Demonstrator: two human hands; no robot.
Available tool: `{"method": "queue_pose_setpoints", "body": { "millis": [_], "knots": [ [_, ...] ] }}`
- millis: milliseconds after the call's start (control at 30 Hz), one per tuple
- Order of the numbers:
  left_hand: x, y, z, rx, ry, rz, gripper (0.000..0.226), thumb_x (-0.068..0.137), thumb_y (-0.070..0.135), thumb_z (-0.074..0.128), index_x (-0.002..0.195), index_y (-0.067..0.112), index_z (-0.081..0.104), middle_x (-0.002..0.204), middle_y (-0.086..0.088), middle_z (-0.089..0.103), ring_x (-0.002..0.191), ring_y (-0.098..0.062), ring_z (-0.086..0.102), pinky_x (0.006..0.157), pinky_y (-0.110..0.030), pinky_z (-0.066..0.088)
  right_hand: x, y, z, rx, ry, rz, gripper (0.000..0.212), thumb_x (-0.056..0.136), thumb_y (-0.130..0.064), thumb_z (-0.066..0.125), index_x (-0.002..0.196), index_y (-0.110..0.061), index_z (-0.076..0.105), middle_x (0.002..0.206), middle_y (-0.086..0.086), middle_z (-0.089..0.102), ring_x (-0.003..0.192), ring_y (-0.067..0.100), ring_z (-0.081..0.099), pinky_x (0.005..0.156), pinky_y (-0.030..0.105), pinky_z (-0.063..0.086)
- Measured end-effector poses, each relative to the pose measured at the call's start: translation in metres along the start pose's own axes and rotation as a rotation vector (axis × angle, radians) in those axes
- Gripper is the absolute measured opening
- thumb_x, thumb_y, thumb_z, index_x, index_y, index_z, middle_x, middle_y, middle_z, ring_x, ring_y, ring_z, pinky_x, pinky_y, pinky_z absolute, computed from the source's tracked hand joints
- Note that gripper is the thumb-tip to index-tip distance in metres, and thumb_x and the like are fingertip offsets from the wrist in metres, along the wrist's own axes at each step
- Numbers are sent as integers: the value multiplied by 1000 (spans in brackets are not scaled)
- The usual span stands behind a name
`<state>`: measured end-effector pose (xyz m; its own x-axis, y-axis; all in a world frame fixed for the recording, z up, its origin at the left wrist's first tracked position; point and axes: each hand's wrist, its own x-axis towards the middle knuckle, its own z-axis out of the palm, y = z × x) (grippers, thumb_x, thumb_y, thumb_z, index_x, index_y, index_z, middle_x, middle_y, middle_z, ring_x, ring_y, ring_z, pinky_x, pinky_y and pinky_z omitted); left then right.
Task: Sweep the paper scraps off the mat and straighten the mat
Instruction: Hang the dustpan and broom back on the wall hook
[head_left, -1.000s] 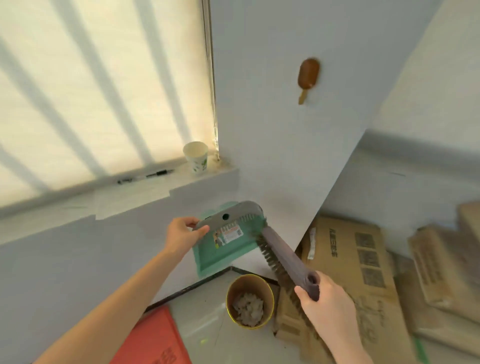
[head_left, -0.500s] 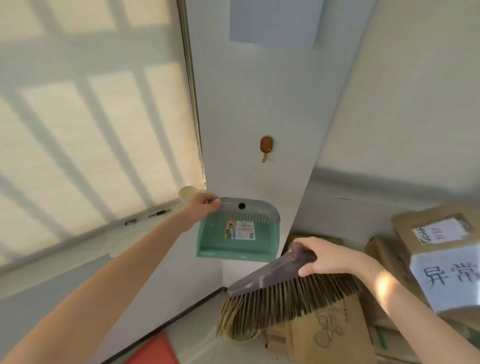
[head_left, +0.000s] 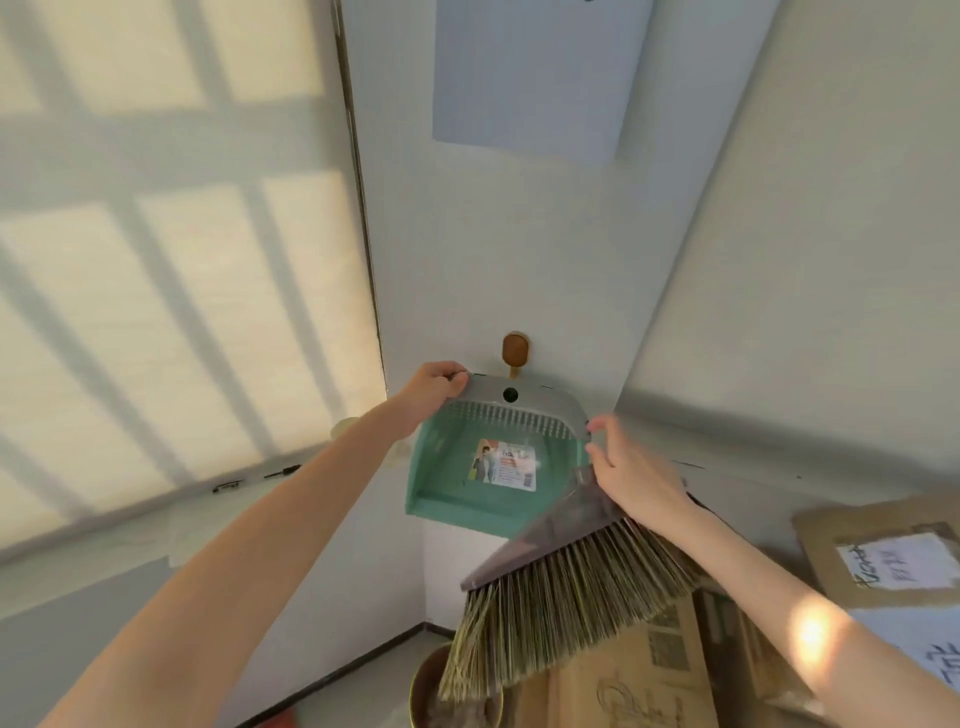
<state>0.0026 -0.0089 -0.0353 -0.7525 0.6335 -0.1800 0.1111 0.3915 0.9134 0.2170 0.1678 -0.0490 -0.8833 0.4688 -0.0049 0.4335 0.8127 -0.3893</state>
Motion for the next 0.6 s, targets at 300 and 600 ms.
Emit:
{"method": "queue_pose_setpoints", "body": {
  "millis": [300, 600],
  "knots": [
    [21, -7, -4, -70, 14, -47, 23, 102, 13, 45, 87, 12, 63, 88, -6, 61, 84, -20, 54, 83, -33, 42, 53, -4, -7, 145, -174, 15, 32, 101, -39, 42, 128, -23, 46, 105, 4, 69, 91, 19, 66, 83, 40, 53],
    [40, -11, -13, -85, 31, -149, 25, 101, 16, 46, 84, 12, 63, 80, -5, 58, 76, -18, 53, 66, -27, 39, 66, -24, 6, 11, -69, 0, 26, 103, -41, 32, 109, -20, 46, 55, 3, 65, 49, 10, 61, 55, 35, 52]
  ]
}}
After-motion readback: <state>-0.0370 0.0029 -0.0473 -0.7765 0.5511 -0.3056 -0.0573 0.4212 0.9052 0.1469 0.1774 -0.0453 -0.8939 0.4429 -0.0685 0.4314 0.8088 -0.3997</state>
